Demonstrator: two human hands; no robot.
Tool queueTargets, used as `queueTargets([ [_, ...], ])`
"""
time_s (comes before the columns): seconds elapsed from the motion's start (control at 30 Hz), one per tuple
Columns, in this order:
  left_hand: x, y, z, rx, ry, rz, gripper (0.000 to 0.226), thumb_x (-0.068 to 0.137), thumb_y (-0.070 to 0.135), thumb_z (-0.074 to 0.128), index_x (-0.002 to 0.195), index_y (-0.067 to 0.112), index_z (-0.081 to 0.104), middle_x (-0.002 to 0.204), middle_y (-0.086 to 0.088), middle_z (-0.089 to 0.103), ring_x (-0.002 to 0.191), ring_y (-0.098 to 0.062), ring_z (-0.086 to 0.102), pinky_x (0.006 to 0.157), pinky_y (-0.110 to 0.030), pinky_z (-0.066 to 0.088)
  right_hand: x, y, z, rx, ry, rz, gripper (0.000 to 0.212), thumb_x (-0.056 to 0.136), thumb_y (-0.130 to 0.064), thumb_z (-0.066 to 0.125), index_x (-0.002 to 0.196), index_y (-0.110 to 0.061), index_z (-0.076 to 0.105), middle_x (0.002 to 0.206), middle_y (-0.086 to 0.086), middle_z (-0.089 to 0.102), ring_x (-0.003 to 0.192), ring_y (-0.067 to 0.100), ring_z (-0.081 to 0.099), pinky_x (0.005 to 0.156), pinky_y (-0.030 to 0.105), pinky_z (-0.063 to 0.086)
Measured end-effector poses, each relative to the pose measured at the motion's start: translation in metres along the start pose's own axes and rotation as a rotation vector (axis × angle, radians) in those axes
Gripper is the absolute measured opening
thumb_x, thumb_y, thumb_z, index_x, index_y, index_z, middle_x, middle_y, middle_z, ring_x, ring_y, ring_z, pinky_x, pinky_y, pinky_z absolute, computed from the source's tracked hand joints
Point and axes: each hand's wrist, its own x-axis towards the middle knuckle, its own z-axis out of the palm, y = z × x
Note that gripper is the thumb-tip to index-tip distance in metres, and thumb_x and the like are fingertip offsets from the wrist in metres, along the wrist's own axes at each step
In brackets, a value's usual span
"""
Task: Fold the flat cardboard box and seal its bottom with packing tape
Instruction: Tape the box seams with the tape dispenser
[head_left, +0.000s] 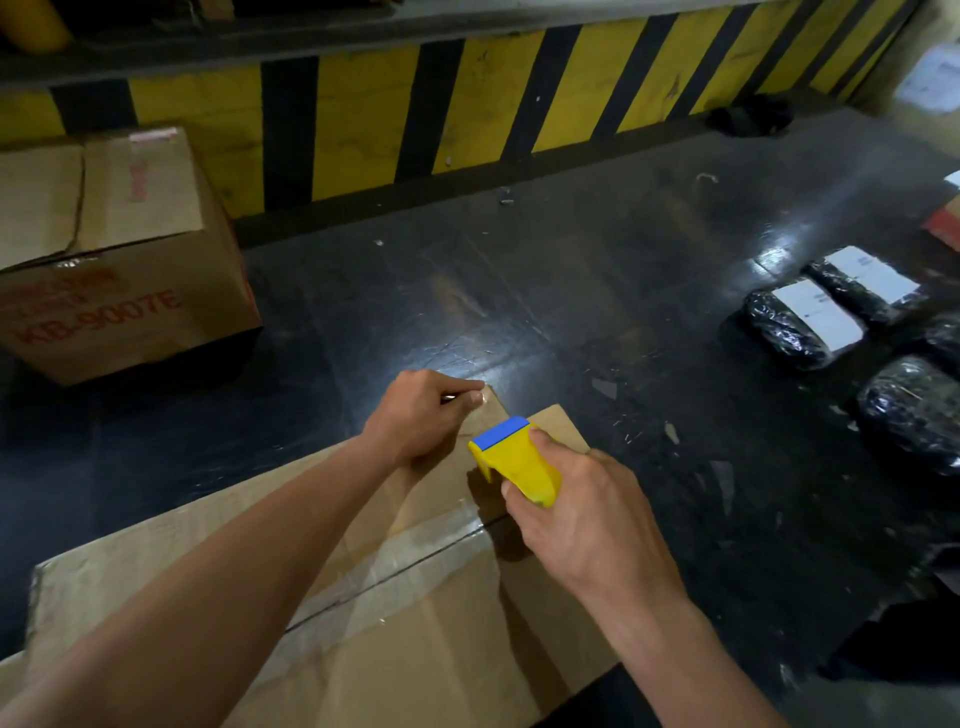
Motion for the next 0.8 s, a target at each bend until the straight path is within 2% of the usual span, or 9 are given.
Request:
queueTargets([
  [0.13,-0.002,0.003,0.001,0.038,0.024,-0.022,0.026,0.096,0.049,0.061,0.115,0.039,0.075,0.095,0.003,0.079,0.070,-0.017,0.067,0.072,-0.040,0.056,-0.013,0.009,-0.014,-0.051,-0.025,0.005,0.054,0.089,-0.055,0.058,0.138,-0.036,0.048,0.083,-0.004,0.050,0.084,0.020,0.058,0.074,0.034,0.051],
  [0.33,-0.006,0.007,0.004,0.092,0.051,-0.017,0.028,0.098,0.050,0.057,0.119,0.040,0.073,0.097,0.005,0.079,0.068,-0.015,0.064,0.067,-0.037,0.054,-0.036,0.018,-0.012,-0.047,-0.032,0.040,0.057,0.089,-0.054,0.058,0.142,-0.038,0.043,0.083,-0.004,0.049,0.078,0.018,0.058,0.071,0.034,0.053],
  [0.43,-0.009,0.009,0.007,0.205,0.017,0.028,0.033,0.102,0.047,0.048,0.121,0.035,0.072,0.100,0.002,0.077,0.083,-0.024,0.068,0.073,-0.038,0.055,-0.035,0.016,-0.007,-0.076,-0.023,0.049,0.054,0.089,-0.053,0.058,0.138,-0.034,0.046,0.086,-0.003,0.051,0.080,0.018,0.060,0.073,0.034,0.054],
  [0.5,-0.012,0.015,0.008,0.323,0.005,0.169,0.038,0.104,0.043,0.035,0.116,0.025,0.067,0.110,-0.003,0.071,0.103,-0.032,0.065,0.082,-0.042,0.051,-0.033,0.016,-0.006,-0.095,-0.025,0.059,0.053,0.089,-0.054,0.059,0.138,-0.035,0.048,0.086,-0.004,0.052,0.080,0.017,0.059,0.071,0.031,0.053],
  [0.57,-0.018,0.023,0.012,0.409,-0.027,0.289,0.056,0.101,0.043,0.022,0.134,0.015,0.059,0.141,-0.007,0.059,0.133,-0.033,0.052,0.105,-0.049,0.042,-0.032,0.016,-0.007,-0.106,-0.031,0.068,0.052,0.089,-0.054,0.059,0.137,-0.036,0.049,0.088,-0.003,0.052,0.082,0.018,0.059,0.071,0.030,0.052],
  [0.63,-0.028,0.028,0.018,0.484,-0.152,0.351,0.072,0.099,0.047,0.010,0.154,0.011,0.040,0.162,-0.006,0.037,0.152,-0.027,0.029,0.121,-0.052,0.021,-0.031,0.015,-0.007,-0.123,-0.023,0.056,0.049,0.089,-0.053,0.059,0.134,-0.036,0.051,0.088,-0.002,0.053,0.081,0.019,0.059,0.070,0.030,0.050],
  [0.73,-0.037,0.019,0.024,0.591,-0.285,0.365,0.076,0.097,0.052,-0.005,0.163,0.019,0.013,0.170,0.001,0.009,0.157,-0.018,0.002,0.125,-0.044,-0.002,-0.028,0.014,-0.005,-0.116,-0.018,0.041,0.048,0.088,-0.053,0.059,0.132,-0.035,0.052,0.088,-0.002,0.055,0.079,0.018,0.058,0.066,0.029,0.048],
  [0.8,-0.036,0.016,0.023,0.592,-0.275,0.361,0.074,0.097,0.053,-0.005,0.163,0.022,0.009,0.171,0.004,0.005,0.157,-0.016,-0.001,0.125,-0.042,-0.005,-0.027,0.016,-0.006,-0.104,-0.027,0.036,0.046,0.088,-0.052,0.058,0.130,-0.032,0.055,0.085,0.000,0.057,0.077,0.020,0.058,0.064,0.029,0.044],
])
